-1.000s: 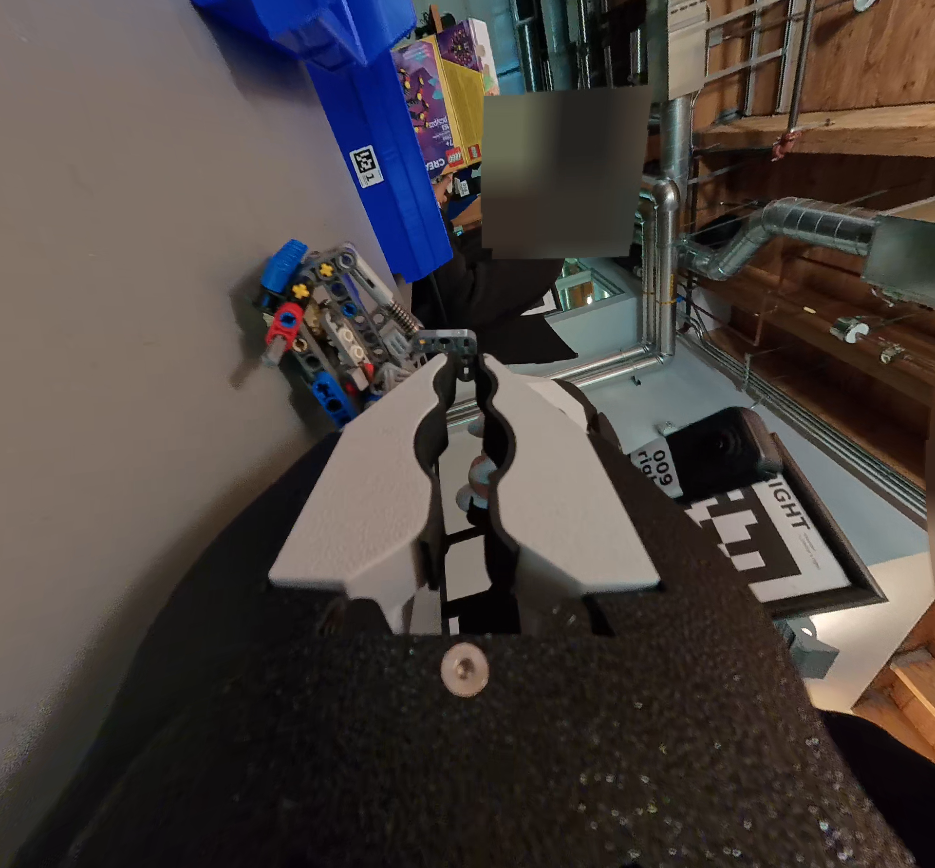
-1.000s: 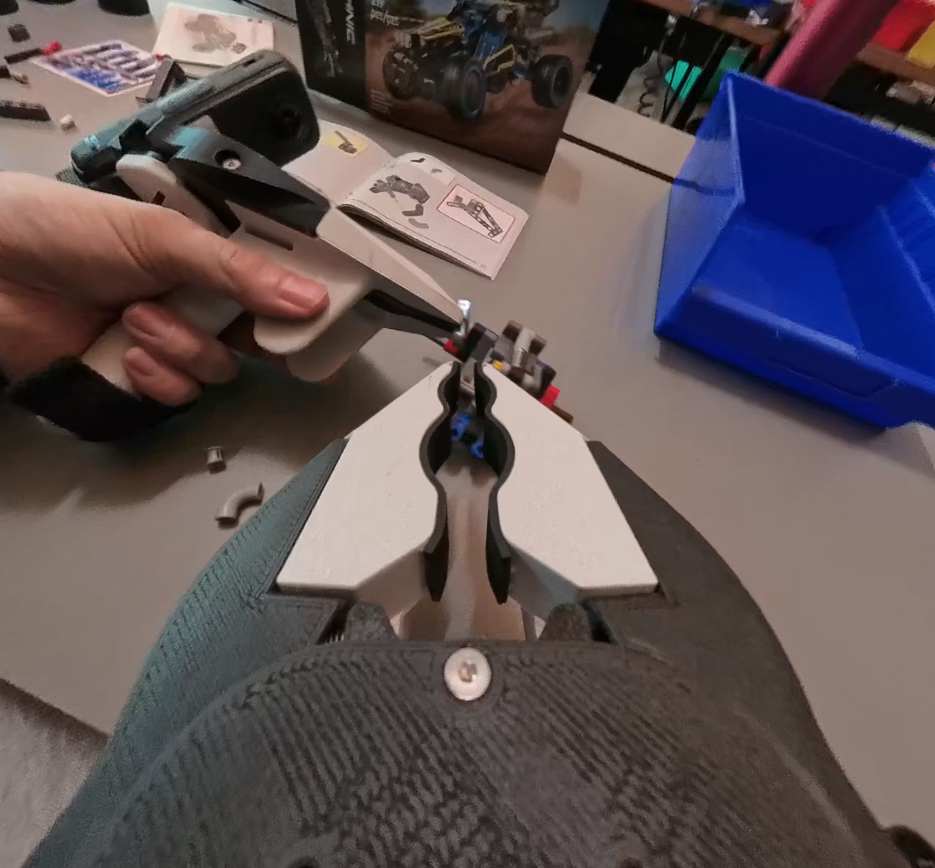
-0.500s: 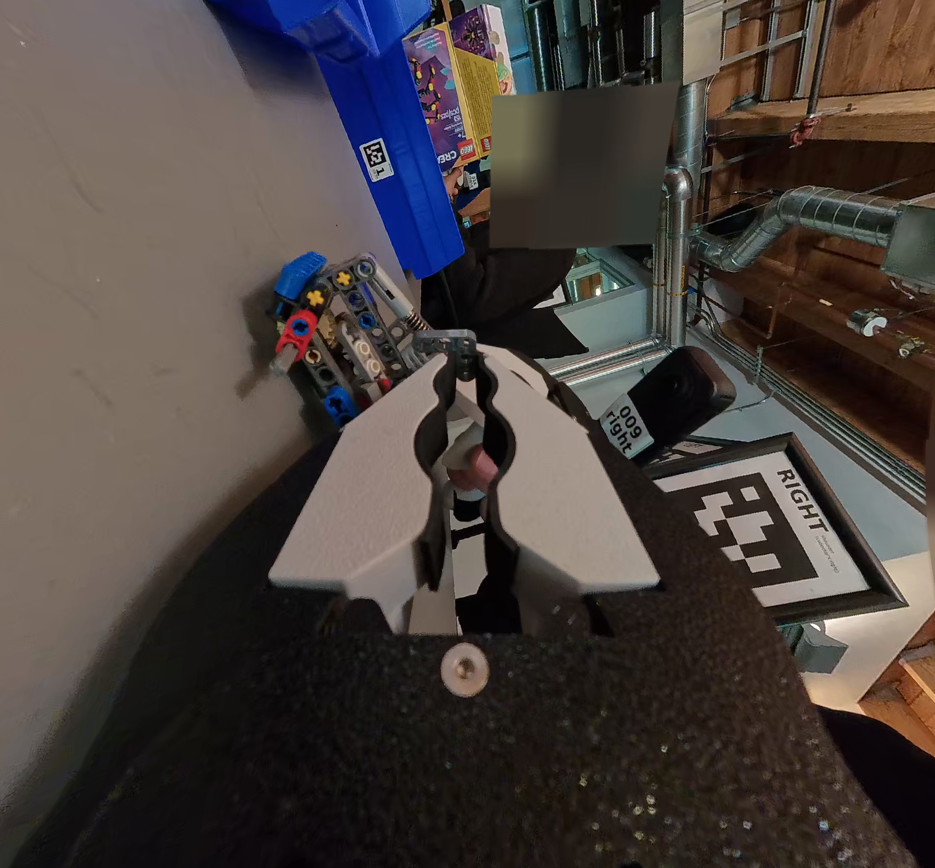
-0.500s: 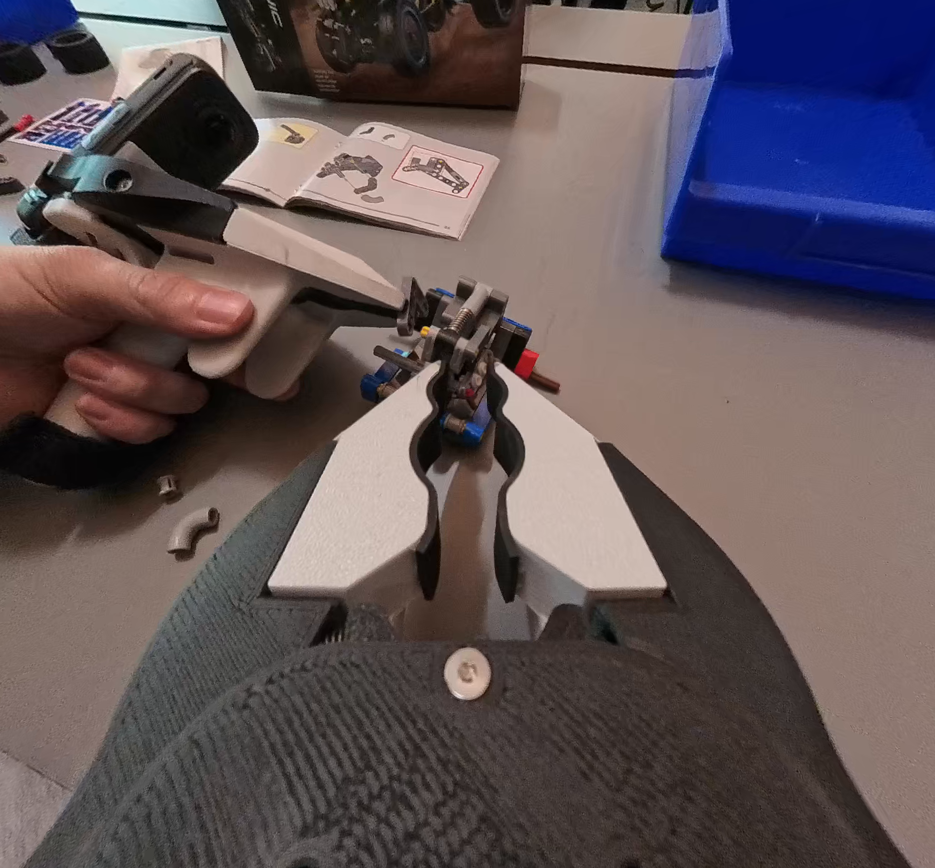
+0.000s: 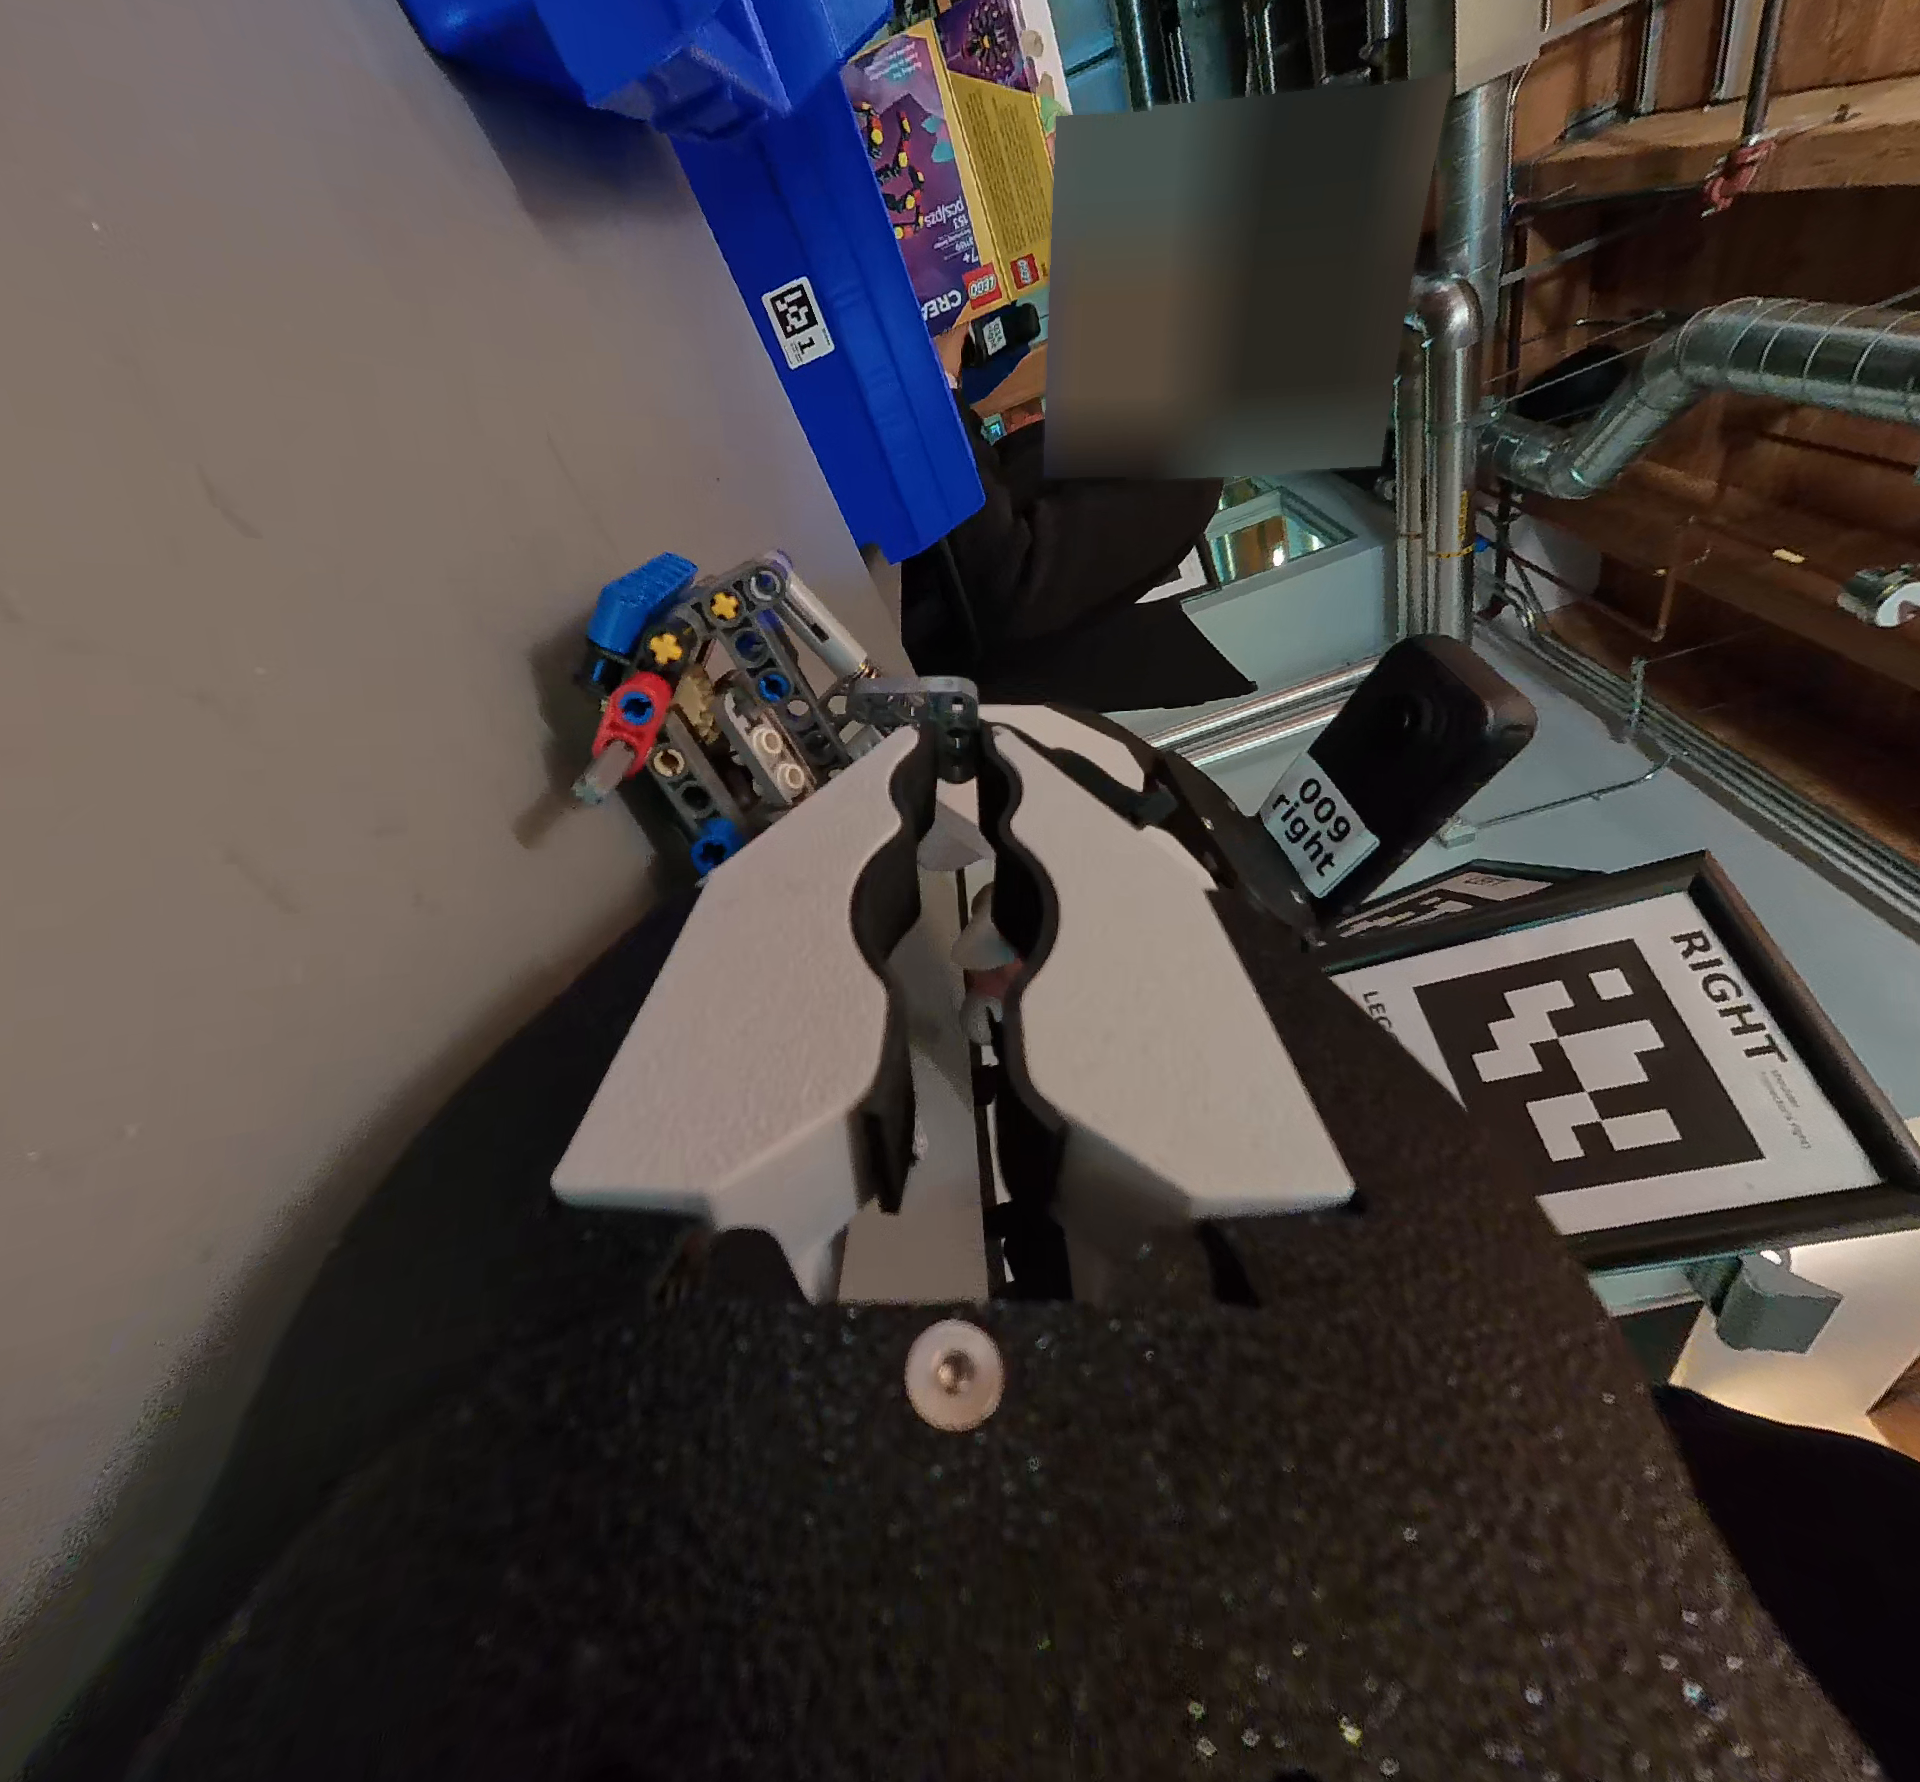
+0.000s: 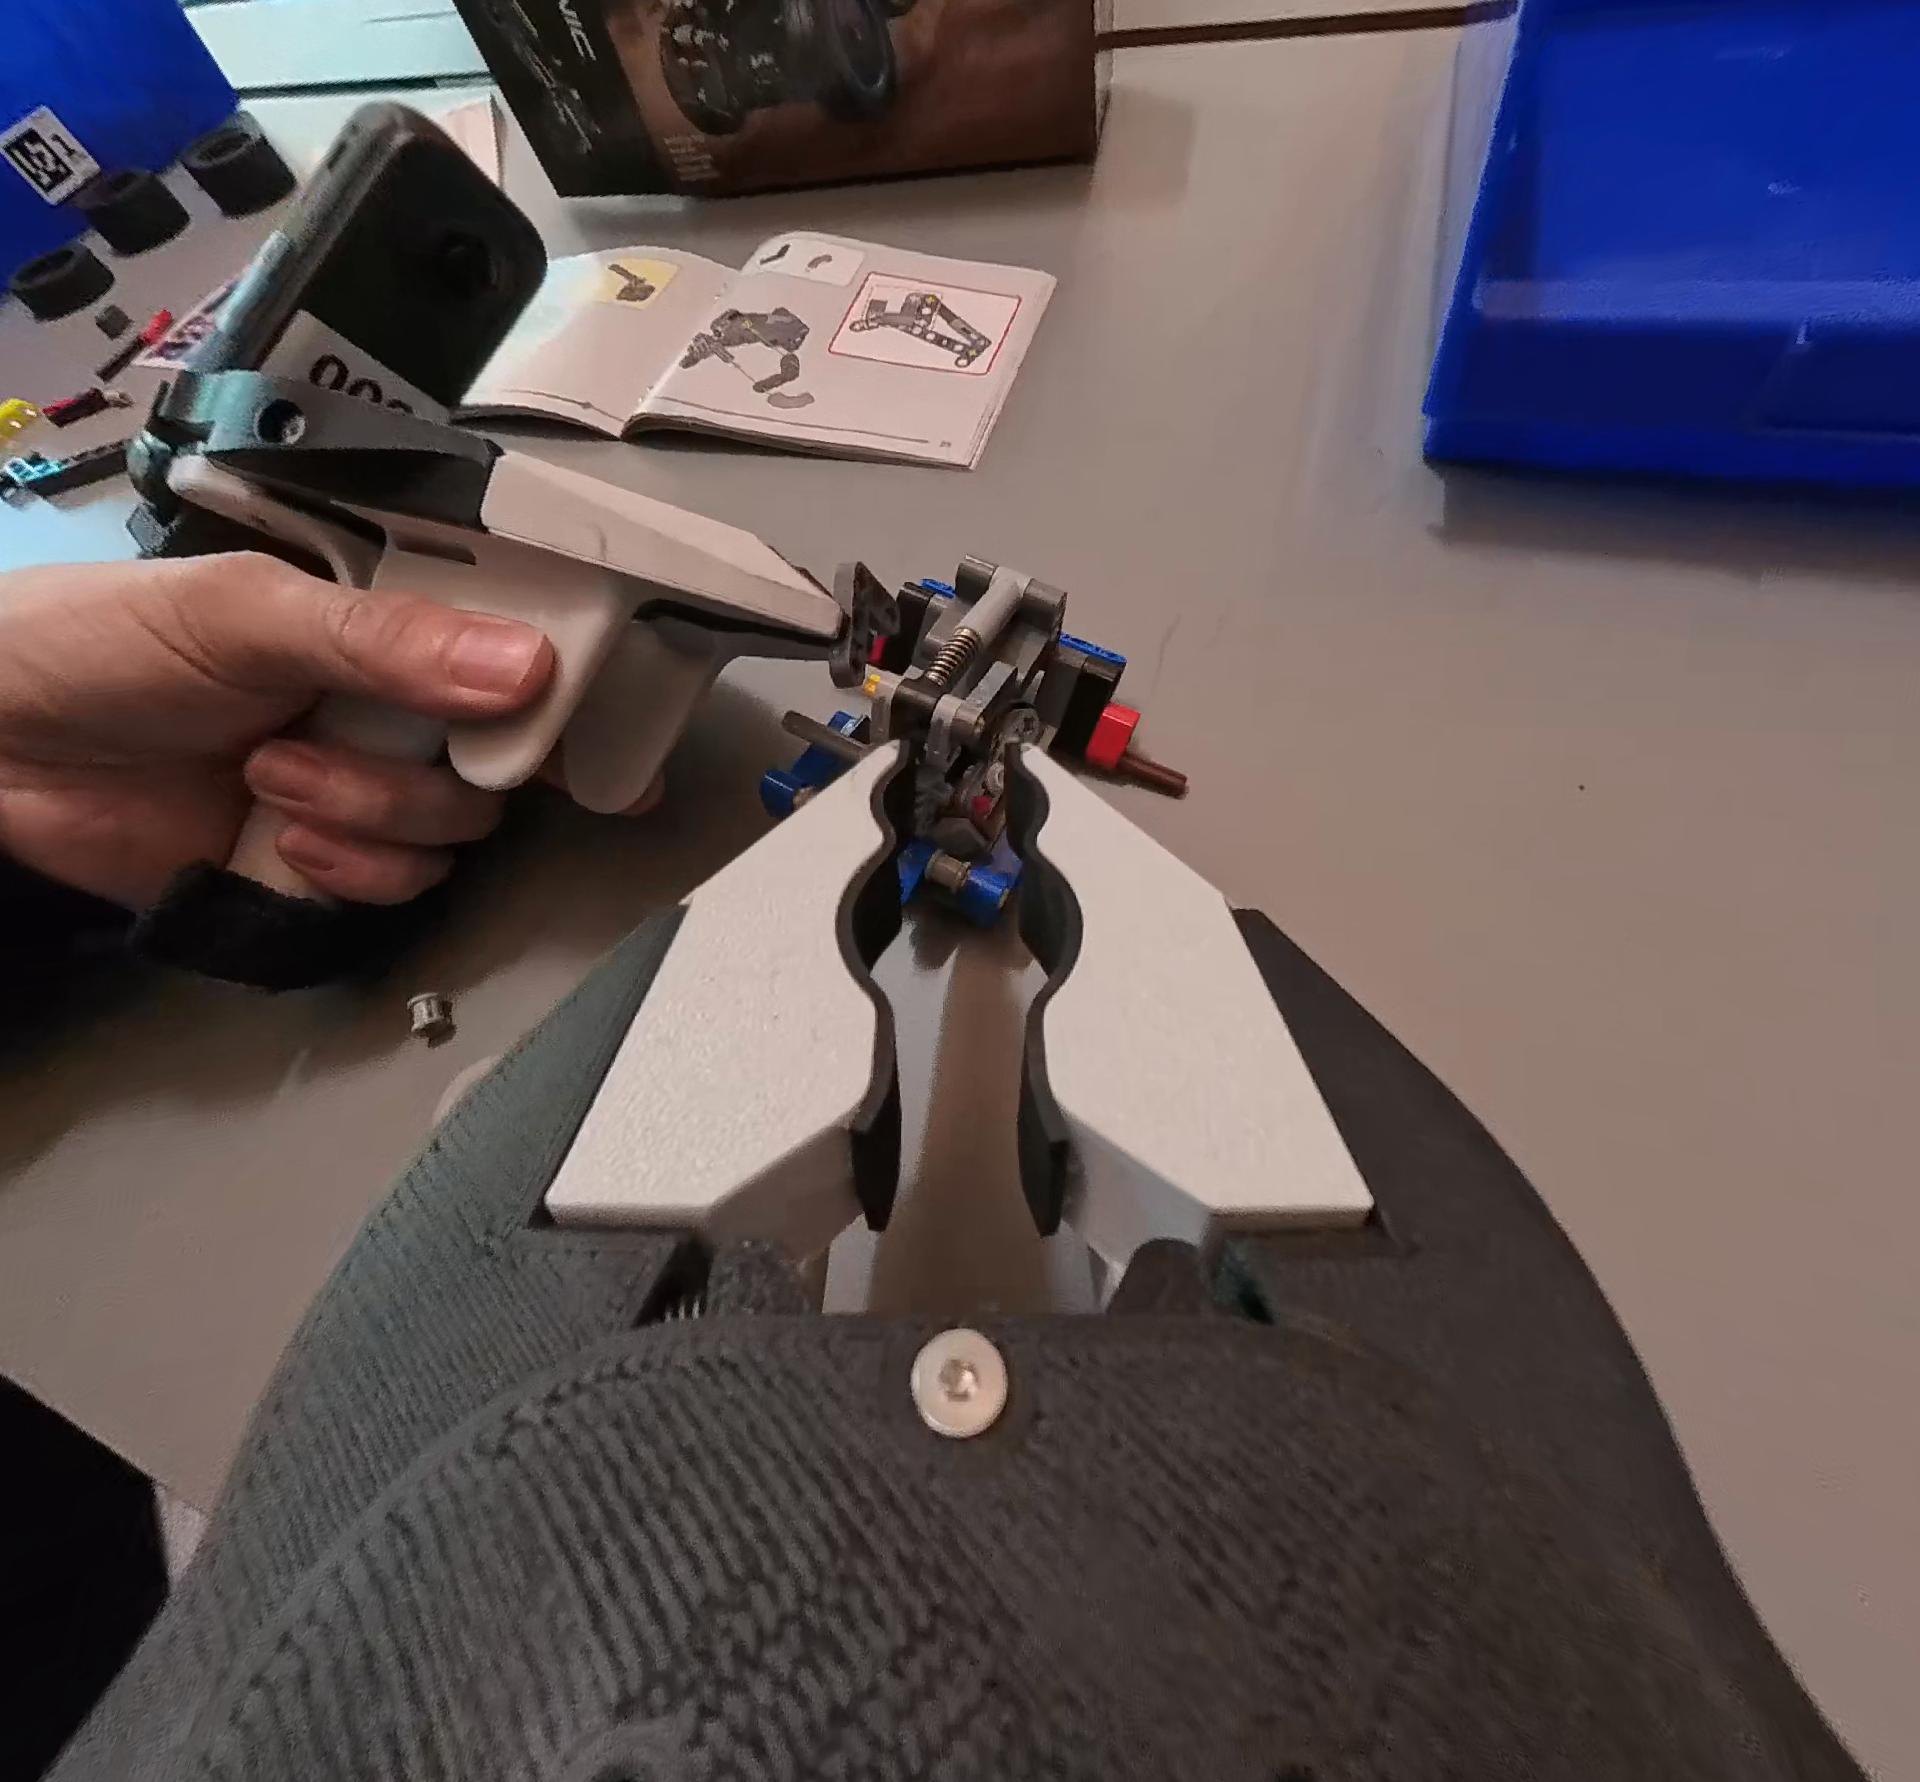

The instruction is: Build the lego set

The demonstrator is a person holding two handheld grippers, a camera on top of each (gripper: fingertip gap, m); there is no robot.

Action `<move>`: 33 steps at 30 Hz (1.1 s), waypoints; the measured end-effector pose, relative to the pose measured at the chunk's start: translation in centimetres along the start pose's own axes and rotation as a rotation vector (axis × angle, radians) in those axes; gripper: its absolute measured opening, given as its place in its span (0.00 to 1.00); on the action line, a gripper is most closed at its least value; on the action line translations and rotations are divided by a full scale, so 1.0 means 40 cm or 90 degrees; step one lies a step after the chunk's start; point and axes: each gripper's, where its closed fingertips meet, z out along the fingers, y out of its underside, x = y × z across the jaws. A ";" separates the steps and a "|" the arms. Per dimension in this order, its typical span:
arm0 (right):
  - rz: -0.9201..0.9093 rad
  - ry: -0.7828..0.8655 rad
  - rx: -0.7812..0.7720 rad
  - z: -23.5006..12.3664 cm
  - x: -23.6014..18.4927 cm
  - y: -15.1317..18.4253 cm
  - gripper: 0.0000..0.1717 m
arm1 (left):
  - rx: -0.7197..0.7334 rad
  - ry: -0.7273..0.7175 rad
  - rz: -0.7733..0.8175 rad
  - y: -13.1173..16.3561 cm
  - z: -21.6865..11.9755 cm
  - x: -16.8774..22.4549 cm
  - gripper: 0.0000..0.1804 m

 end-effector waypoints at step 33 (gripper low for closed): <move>-0.056 -0.104 -0.326 -0.036 -0.032 0.036 0.01 | -0.147 -0.133 0.386 0.032 0.005 -0.004 0.02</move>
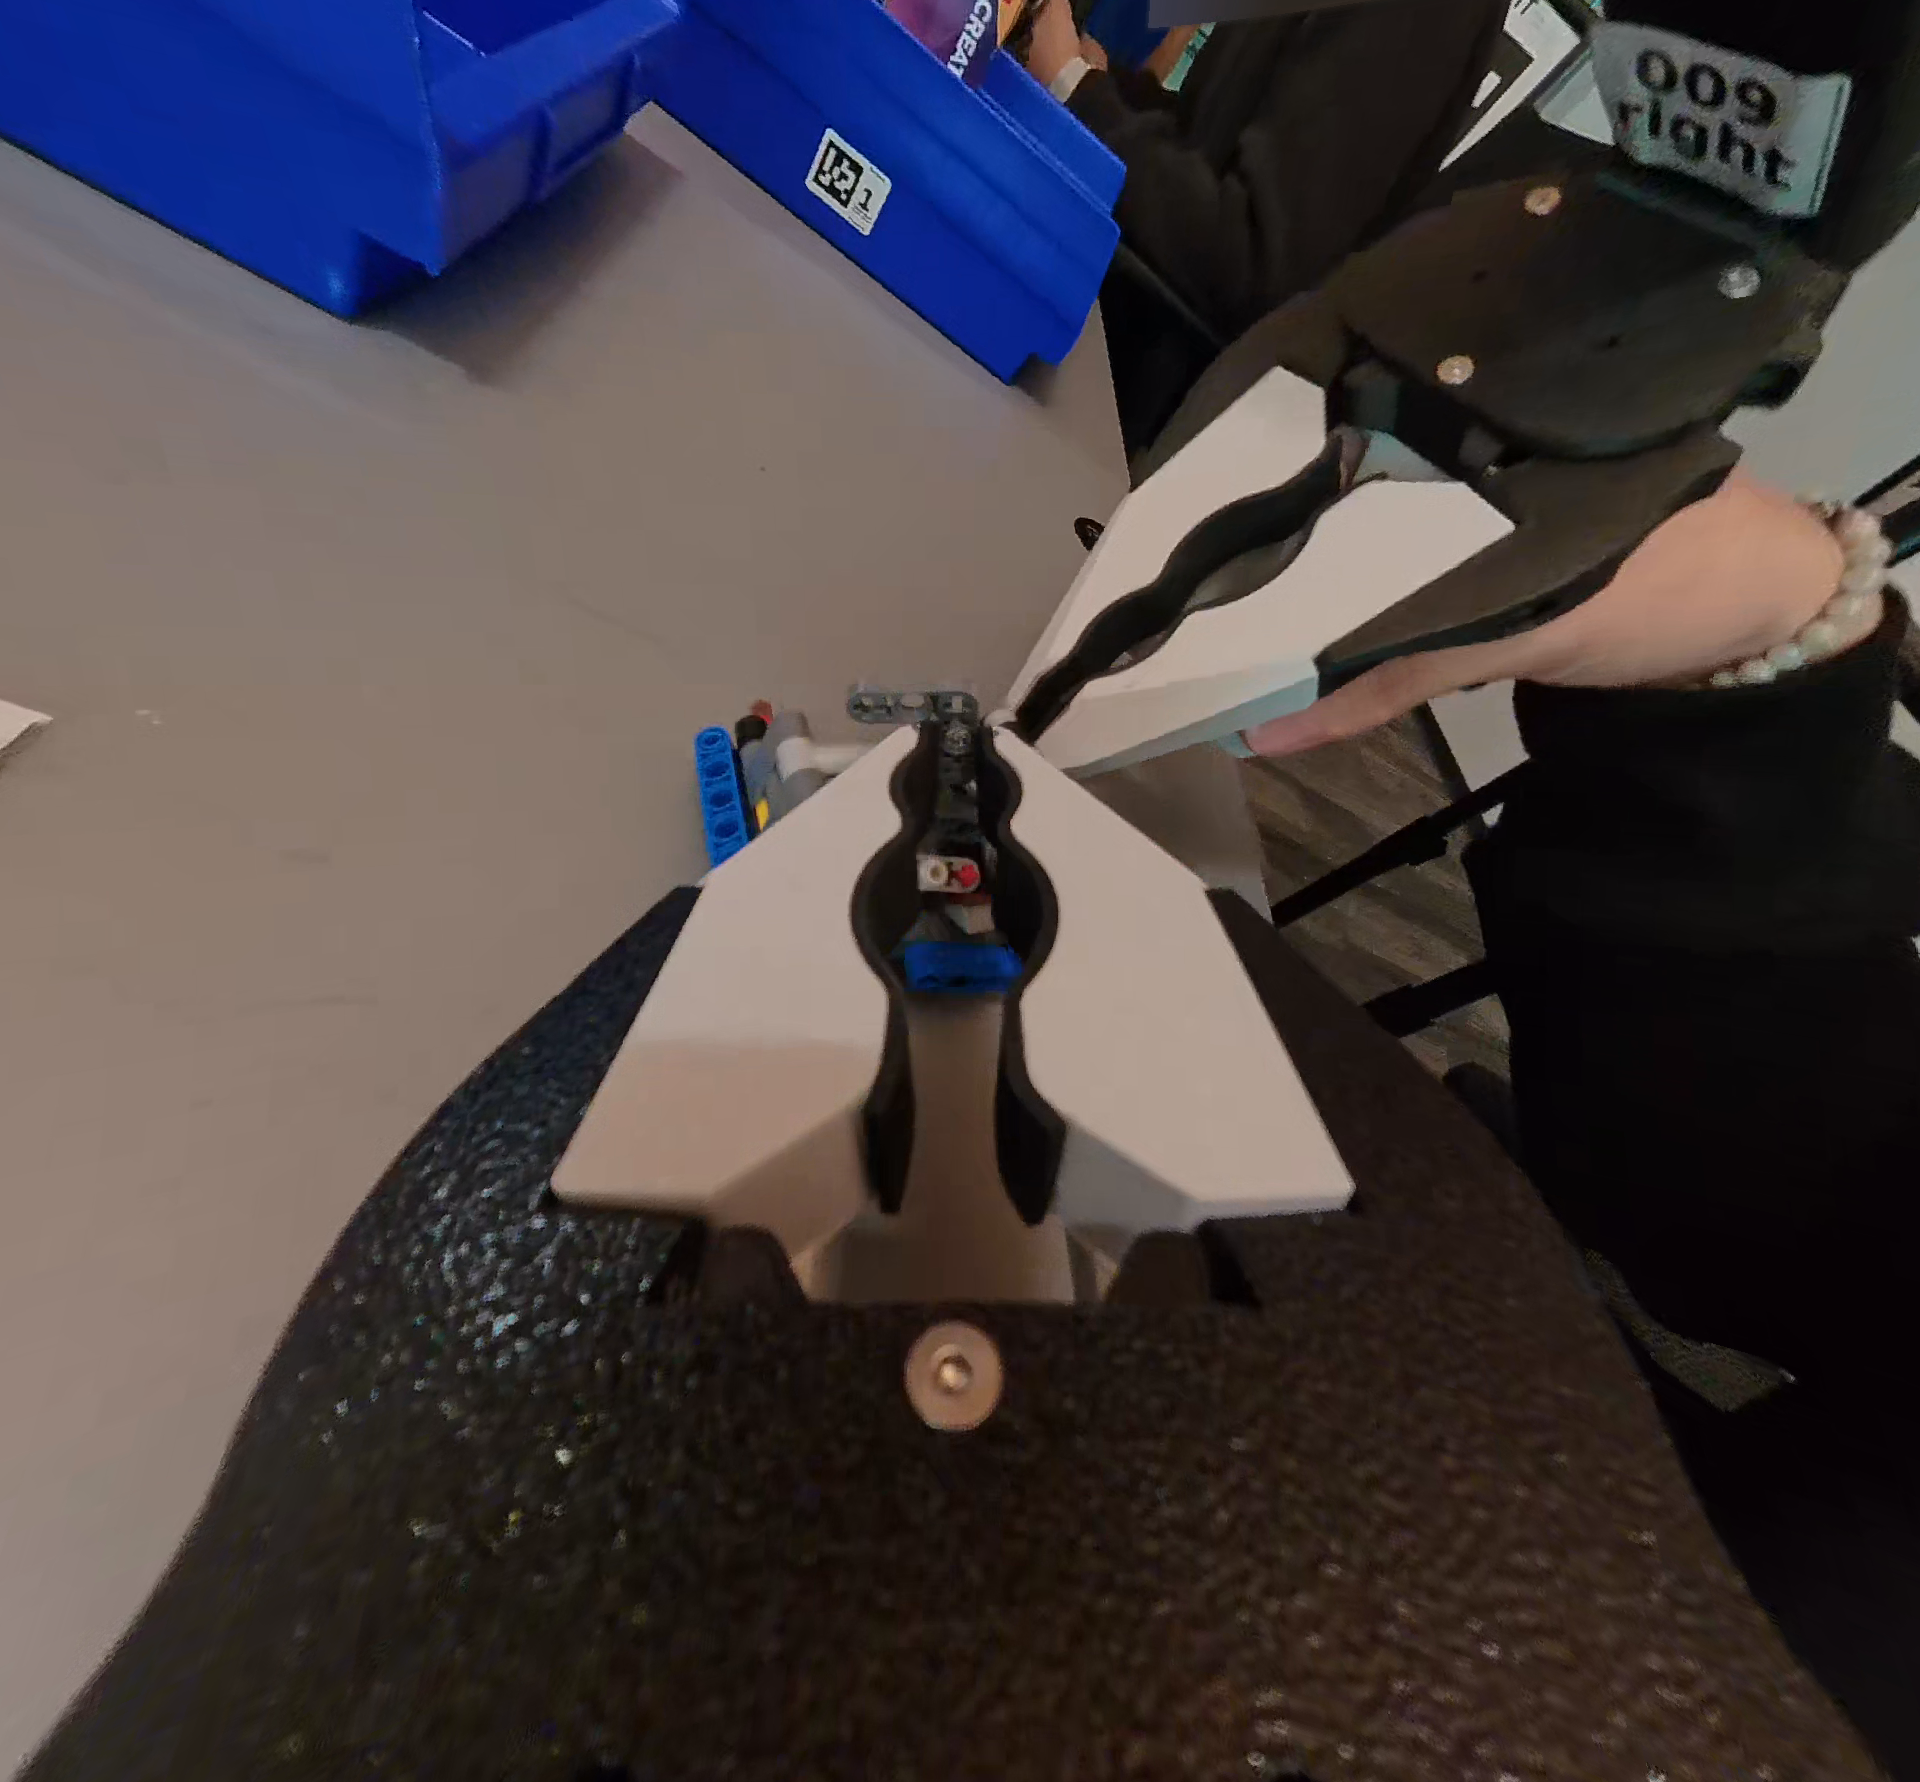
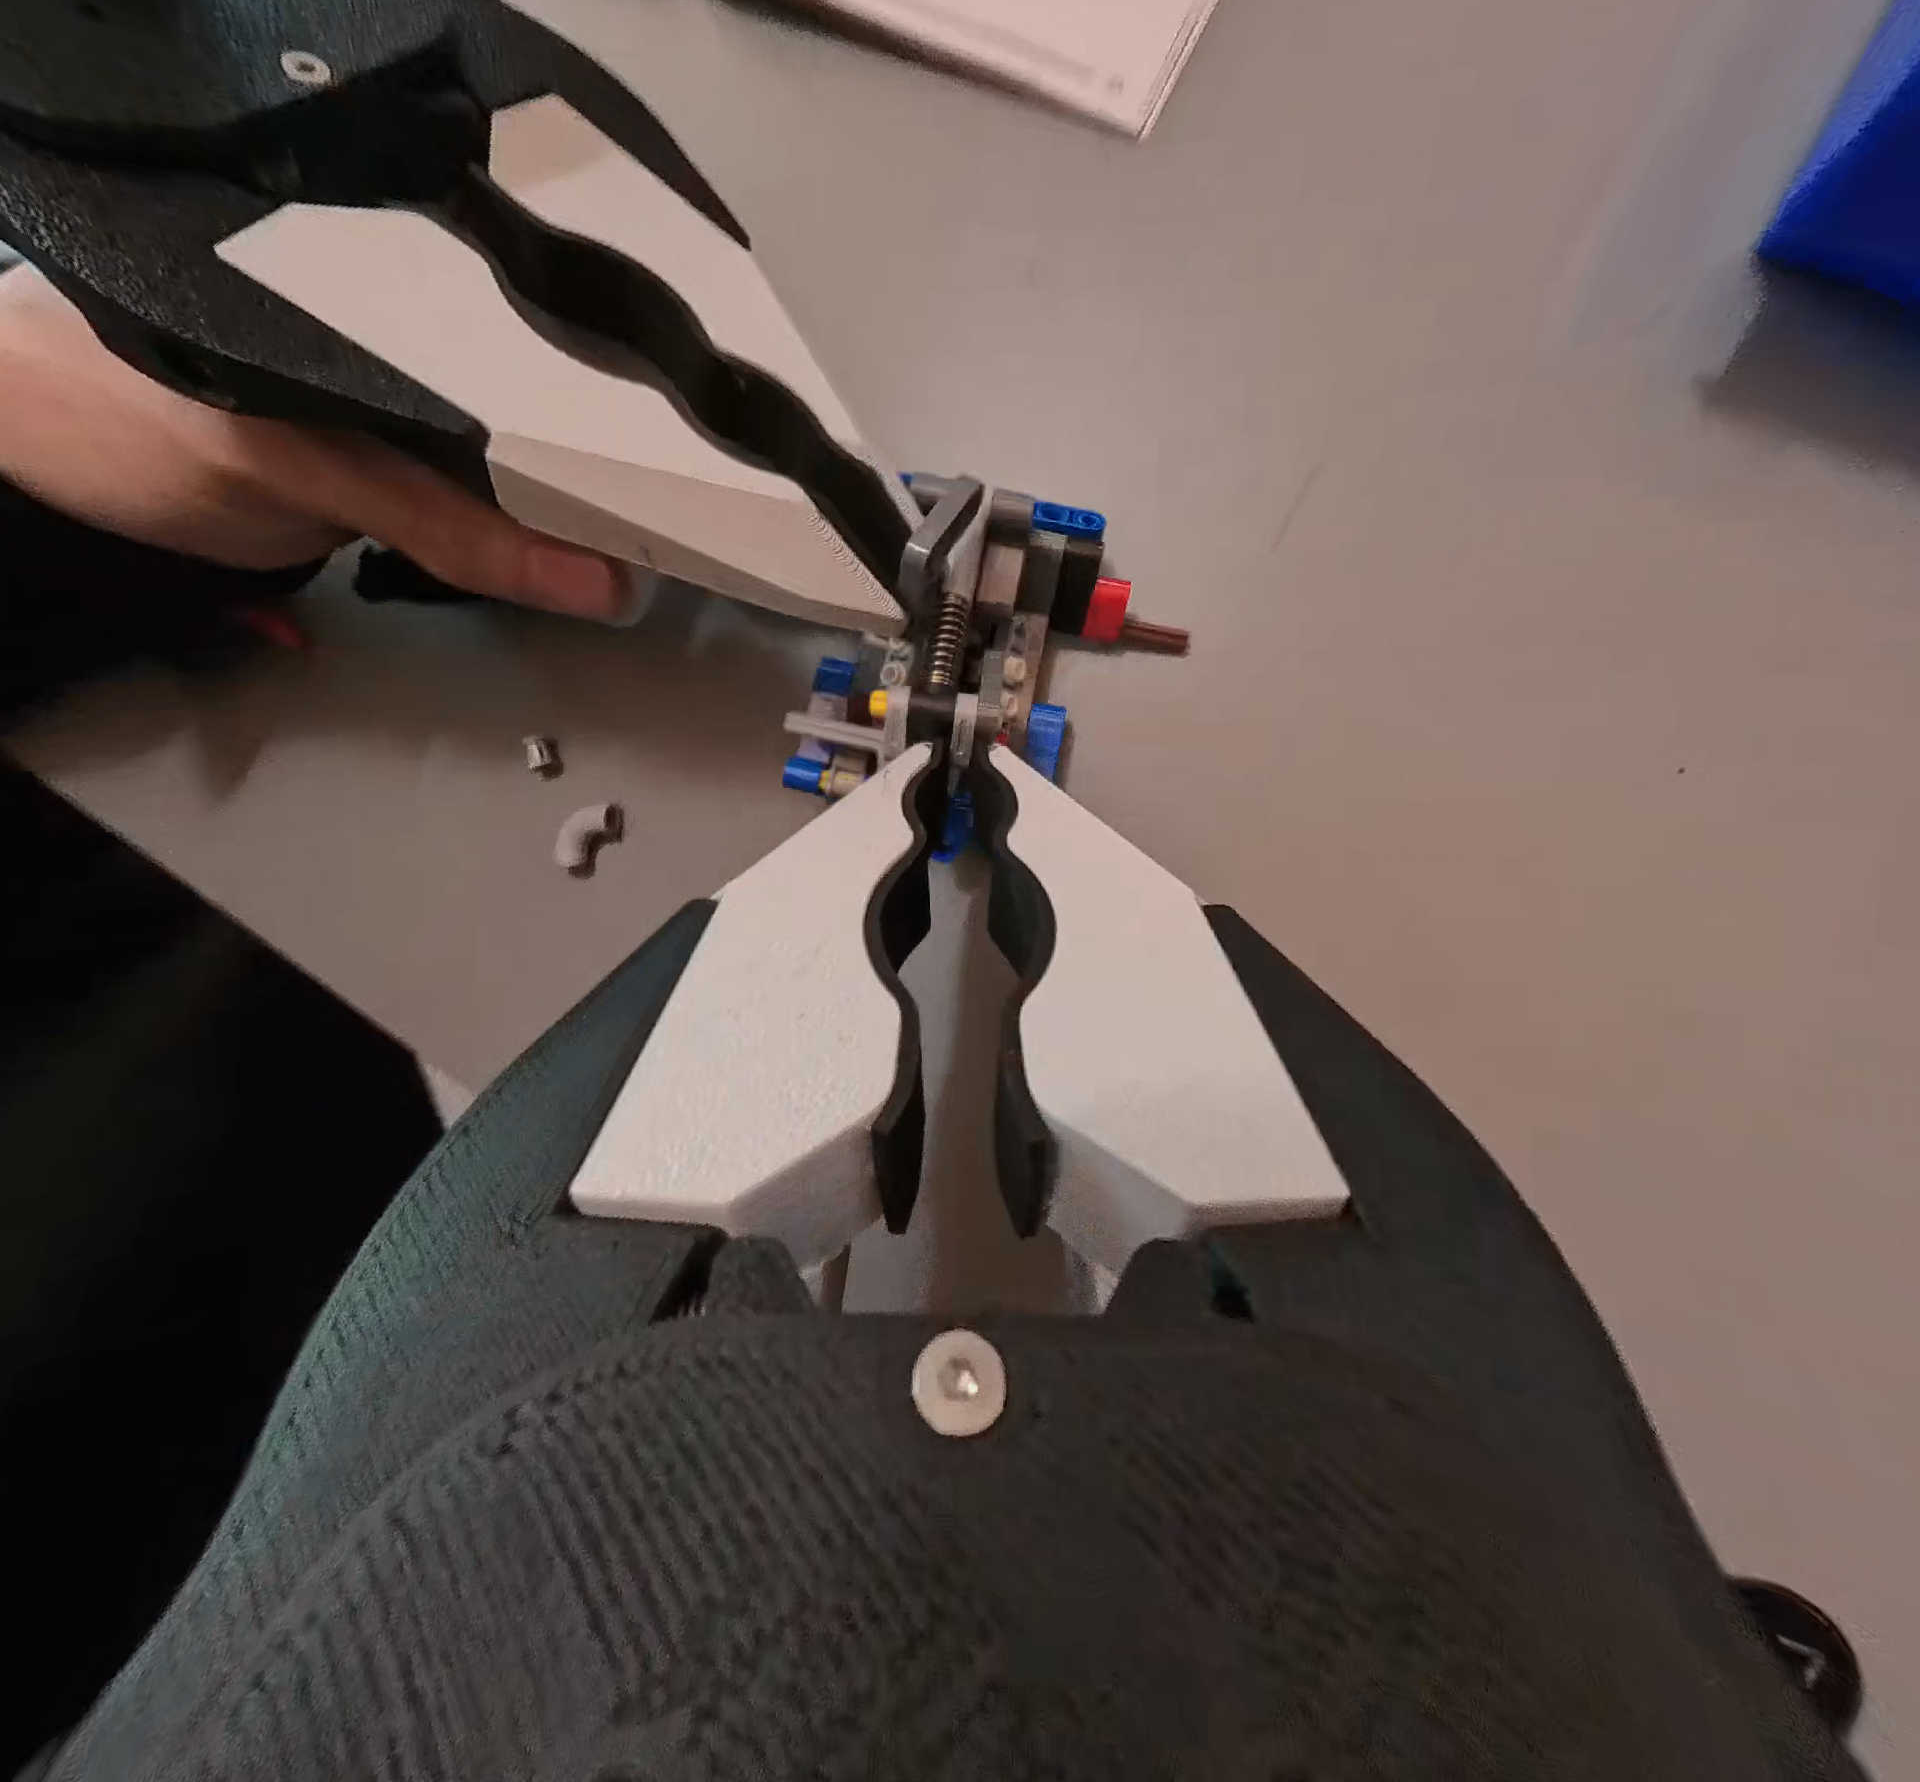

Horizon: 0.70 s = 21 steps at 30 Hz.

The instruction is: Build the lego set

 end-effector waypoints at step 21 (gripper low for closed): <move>-0.625 0.190 0.237 -0.025 0.063 -0.053 0.15 | -0.106 0.072 0.047 0.008 0.013 -0.027 0.02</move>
